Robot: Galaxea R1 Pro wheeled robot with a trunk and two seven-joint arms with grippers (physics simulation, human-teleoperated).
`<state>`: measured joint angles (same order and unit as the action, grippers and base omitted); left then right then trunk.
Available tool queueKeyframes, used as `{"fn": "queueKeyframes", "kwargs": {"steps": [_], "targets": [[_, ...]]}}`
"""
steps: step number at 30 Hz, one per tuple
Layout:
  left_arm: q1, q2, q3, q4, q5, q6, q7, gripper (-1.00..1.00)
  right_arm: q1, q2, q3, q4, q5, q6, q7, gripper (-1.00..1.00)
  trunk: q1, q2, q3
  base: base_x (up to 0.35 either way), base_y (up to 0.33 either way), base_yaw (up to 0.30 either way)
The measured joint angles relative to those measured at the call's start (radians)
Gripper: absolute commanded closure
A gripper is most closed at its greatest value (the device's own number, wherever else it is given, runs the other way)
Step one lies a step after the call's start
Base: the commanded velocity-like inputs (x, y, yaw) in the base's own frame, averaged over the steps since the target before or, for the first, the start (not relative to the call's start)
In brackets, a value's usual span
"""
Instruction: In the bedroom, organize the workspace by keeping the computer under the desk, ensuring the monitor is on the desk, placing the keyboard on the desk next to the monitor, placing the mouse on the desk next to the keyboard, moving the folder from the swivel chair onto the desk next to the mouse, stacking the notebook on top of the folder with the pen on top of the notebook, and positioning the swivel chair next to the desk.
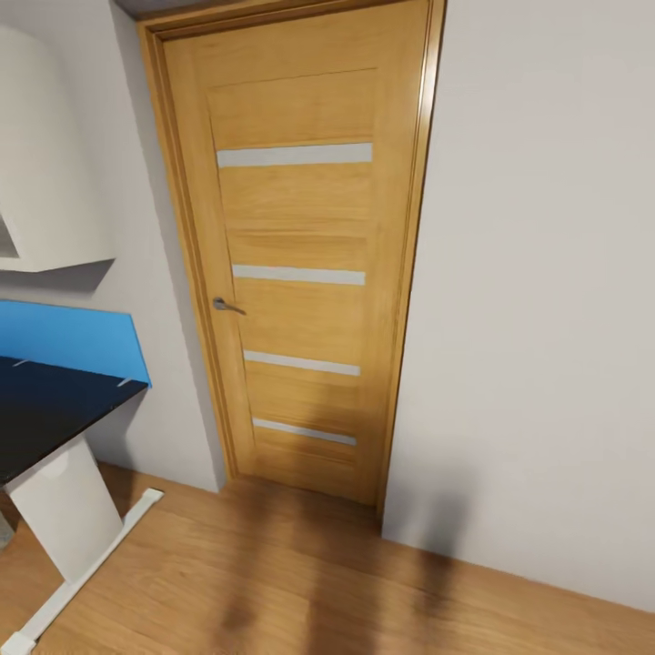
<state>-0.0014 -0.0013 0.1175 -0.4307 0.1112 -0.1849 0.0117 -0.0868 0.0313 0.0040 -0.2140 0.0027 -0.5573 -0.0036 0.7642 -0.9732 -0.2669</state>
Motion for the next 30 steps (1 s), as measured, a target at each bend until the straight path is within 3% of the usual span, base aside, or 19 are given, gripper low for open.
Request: {"fn": "queueKeyframes", "kwargs": {"steps": [13,17,19,30], "targets": [[0.000,0.000,-0.001,0.000,0.000,-0.001,-0.001,-1.00,0.000,0.002,0.003,0.001,0.005,-0.004,-0.002,-1.00,0.000,0.000,0.000,-0.074,0.053,0.269],[0.000,0.000,-0.001,0.000,0.000,-0.001,-0.001,-1.00,0.000,0.002,0.004,0.002,0.061,-0.003,-0.002,-1.00,0.001,0.000,-0.001,-0.271,0.152,0.275],[0.000,-0.001,-0.002,0.007,-0.001,-0.001,-0.001,-1.00,0.000,0.004,0.003,0.002,0.128,-0.003,-0.002,-1.00,0.000,0.000,-0.002,-0.102,0.020,0.269],[0.000,-0.002,-0.002,0.033,-0.003,0.000,-0.002,-1.00,0.000,0.004,0.003,0.003,0.138,-0.002,-0.002,-1.00,0.000,0.000,-0.008,-0.015,0.003,0.265]]}}
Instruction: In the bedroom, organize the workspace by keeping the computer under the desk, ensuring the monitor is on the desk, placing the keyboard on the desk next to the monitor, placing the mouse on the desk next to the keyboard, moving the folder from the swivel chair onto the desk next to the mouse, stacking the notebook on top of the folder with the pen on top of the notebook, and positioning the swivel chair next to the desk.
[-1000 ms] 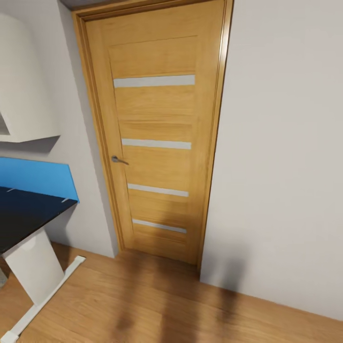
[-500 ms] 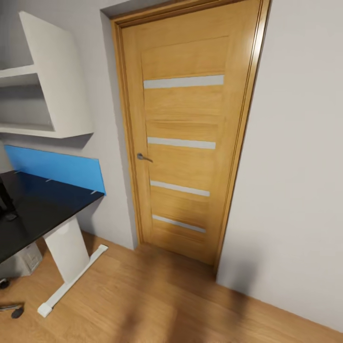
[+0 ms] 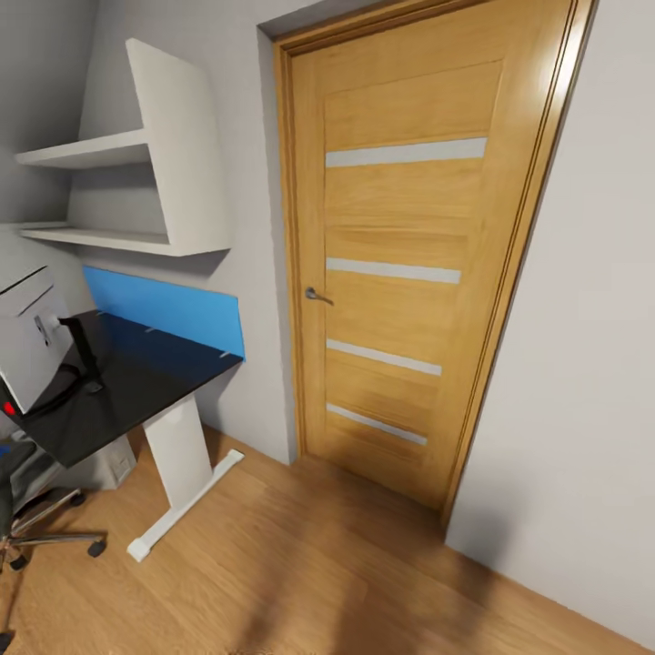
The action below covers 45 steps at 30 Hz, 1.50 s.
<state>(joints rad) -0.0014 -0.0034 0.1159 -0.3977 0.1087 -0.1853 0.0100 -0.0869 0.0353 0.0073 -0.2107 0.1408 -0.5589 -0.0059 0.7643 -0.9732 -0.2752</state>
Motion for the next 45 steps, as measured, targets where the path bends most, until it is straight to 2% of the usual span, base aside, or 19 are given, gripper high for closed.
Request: {"fn": "queueKeyframes", "kwargs": {"steps": [13,34,45], "targets": [[0.000,0.000,-0.001,0.001,-0.001,0.000,0.000,-1.00,0.000,0.000,-0.001,0.000,0.037,0.000,-0.001,-1.00,0.000,0.000,-0.009,0.000,0.000,0.259],[0.000,0.001,0.000,0.001,0.001,-0.001,0.000,-1.00,0.000,-0.002,-0.001,-0.001,0.042,-0.001,-0.002,-1.00,0.000,0.000,-0.024,0.000,0.000,0.250],[0.000,0.001,0.000,0.001,0.001,-0.001,0.000,-1.00,0.000,-0.003,-0.001,-0.001,0.043,-0.002,-0.001,-1.00,0.000,0.000,-0.036,0.000,0.000,0.133]]}}
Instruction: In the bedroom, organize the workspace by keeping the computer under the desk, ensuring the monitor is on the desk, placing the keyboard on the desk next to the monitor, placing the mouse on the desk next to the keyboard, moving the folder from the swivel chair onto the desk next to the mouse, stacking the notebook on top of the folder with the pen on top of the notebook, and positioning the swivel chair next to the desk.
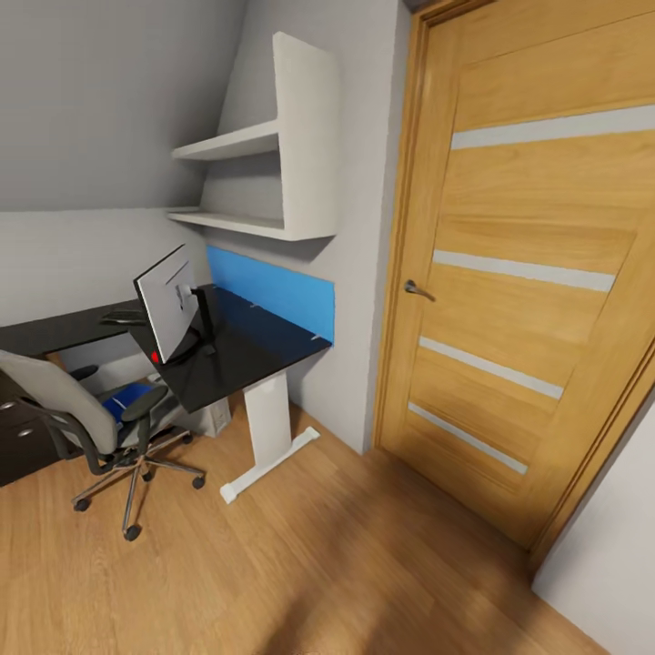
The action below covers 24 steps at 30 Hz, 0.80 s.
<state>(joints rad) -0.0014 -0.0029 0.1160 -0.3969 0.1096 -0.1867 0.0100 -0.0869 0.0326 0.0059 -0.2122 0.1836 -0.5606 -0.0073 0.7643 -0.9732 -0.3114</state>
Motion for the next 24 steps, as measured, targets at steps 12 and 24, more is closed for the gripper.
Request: {"fn": "queueKeyframes", "kwargs": {"steps": [12,24], "targets": [[0.000,0.000,0.001,0.002,0.002,0.000,0.000,-1.00,0.000,-0.002,0.007,0.000,0.028,-0.012,0.000,-1.00,0.000,0.000,-0.002,0.000,0.000,0.057],[0.000,0.000,0.001,0.001,0.002,0.000,0.000,-1.00,0.000,0.000,0.009,0.000,0.024,-0.014,-0.039,-1.00,0.000,0.000,-0.002,0.000,0.000,0.273]]}}
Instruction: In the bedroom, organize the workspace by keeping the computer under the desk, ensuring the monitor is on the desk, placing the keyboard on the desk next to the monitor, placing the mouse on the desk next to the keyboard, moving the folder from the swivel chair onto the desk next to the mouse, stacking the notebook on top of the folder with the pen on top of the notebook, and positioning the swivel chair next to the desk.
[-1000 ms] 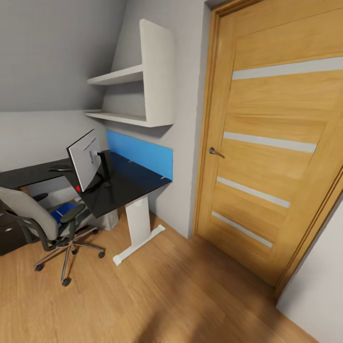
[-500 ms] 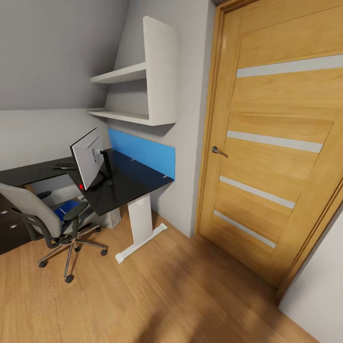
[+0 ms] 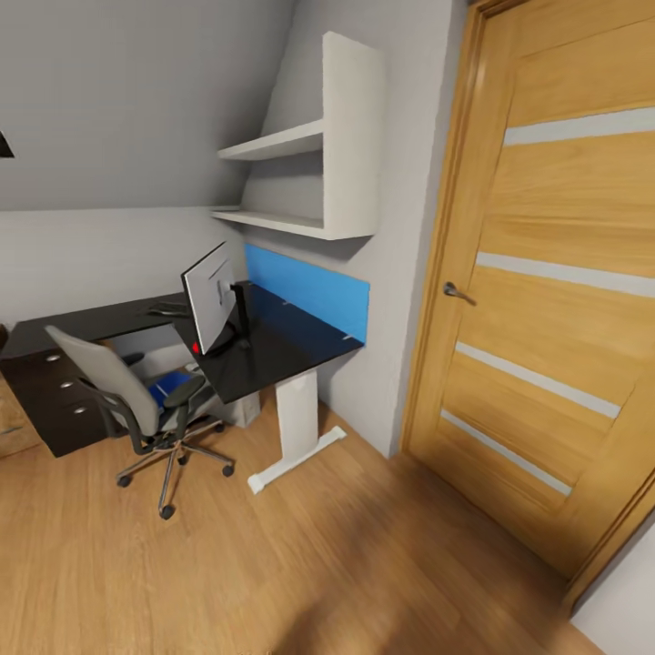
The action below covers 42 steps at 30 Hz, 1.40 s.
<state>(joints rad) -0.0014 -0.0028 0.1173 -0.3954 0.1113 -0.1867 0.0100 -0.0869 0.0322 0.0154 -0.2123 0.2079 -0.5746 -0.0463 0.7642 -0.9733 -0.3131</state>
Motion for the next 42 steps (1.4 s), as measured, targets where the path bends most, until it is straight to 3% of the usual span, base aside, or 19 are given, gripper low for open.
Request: {"fn": "queueKeyframes", "kwargs": {"steps": [15,33,42], "targets": [[0.000,0.001,0.001,0.000,0.000,0.000,0.000,-1.00,0.000,0.000,0.001,0.000,0.002,0.000,-0.001,-1.00,0.000,0.000,0.000,0.000,-0.052,0.279],[0.000,0.001,0.002,0.000,0.000,0.000,0.001,-1.00,0.000,0.000,0.003,0.000,0.003,0.001,-0.001,-1.00,0.000,0.000,0.000,0.000,-0.272,0.279],[0.000,0.001,0.002,0.000,0.000,0.000,0.001,-1.00,0.000,0.000,0.003,0.001,0.003,0.001,-0.001,-1.00,0.000,0.000,0.000,0.000,-0.052,0.279]]}}
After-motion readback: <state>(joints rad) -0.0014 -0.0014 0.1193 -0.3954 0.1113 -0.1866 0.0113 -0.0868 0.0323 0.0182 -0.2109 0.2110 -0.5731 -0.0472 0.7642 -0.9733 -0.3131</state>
